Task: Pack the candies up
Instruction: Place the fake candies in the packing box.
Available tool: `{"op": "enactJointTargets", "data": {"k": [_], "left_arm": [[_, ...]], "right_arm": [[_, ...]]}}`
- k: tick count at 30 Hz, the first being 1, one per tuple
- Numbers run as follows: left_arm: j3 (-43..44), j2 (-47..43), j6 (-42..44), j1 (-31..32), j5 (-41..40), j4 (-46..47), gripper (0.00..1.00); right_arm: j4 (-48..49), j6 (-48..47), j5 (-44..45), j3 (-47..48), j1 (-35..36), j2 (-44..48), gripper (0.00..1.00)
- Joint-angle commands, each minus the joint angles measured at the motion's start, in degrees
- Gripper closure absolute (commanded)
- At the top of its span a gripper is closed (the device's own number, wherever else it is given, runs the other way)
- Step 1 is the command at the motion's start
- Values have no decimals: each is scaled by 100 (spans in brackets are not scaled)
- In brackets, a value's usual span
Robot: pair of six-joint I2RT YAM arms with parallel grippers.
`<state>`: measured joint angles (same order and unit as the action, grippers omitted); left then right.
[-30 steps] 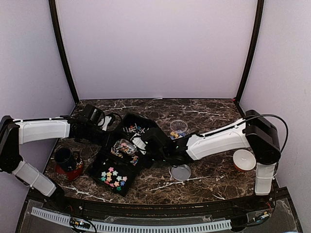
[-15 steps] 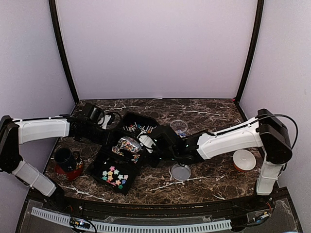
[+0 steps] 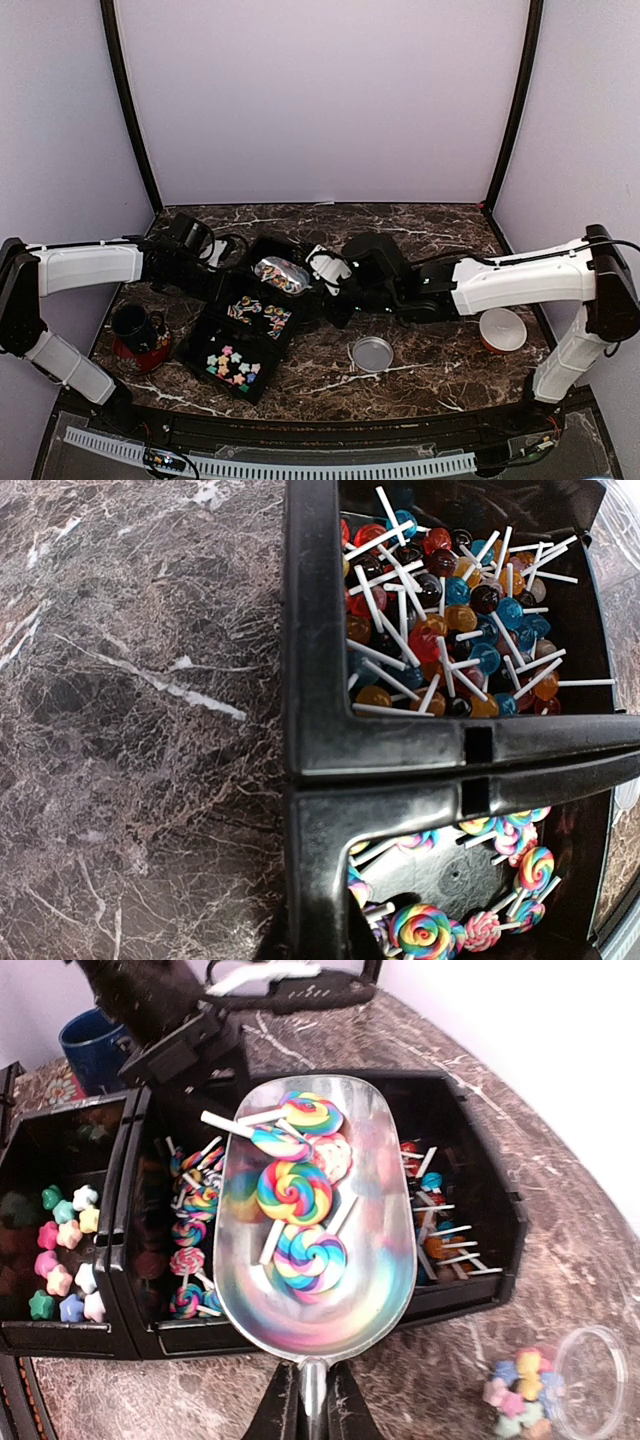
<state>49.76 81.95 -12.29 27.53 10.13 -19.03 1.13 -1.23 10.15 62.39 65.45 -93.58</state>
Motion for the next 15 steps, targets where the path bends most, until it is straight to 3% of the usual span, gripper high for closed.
{"op": "enactJointTargets", "data": {"k": [1,15], "left_arm": [[333,-147,-158,-21,382,363,100],[342,-109,-151,-26,468,355,100]], "right_arm": [[-279,-55,254,-94,-224,641,100],[-2234,229,481,97,-1392,1516,100]]}}
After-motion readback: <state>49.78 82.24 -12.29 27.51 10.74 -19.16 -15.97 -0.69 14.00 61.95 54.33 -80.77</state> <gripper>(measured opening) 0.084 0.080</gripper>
